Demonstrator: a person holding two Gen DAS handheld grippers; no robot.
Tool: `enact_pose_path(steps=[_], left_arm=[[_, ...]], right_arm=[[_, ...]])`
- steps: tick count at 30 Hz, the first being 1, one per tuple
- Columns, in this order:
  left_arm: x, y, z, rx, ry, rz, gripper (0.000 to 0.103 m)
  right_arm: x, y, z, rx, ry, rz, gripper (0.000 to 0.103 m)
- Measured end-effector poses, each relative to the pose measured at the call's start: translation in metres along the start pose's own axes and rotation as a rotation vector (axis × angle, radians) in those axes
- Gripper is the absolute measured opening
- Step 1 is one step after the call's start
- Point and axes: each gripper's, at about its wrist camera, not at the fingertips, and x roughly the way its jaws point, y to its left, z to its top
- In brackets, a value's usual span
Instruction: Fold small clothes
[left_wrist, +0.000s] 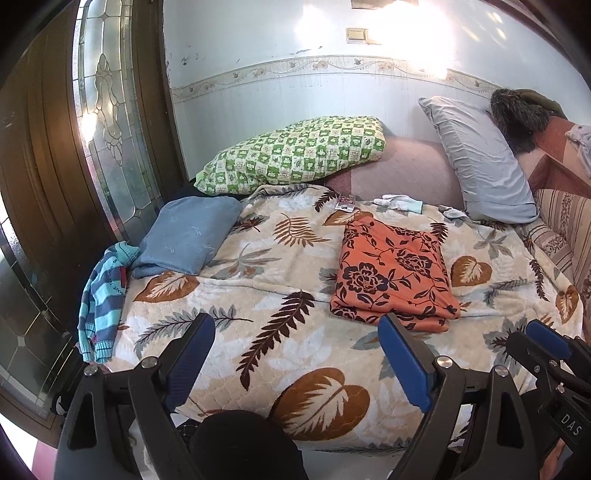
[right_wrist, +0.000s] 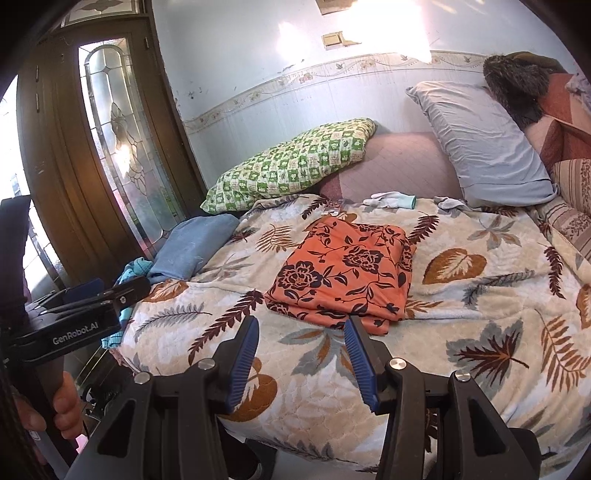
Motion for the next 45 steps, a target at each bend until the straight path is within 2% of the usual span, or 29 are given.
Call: enact_pose_path(steps=[45], left_arm=[[-0.003,-0.017,0.001,0.051,0.019,-0.039,0.09]], right_arm=[[-0.002,-0.006,0.0,0.031,-0.002,-0.027,0.053]])
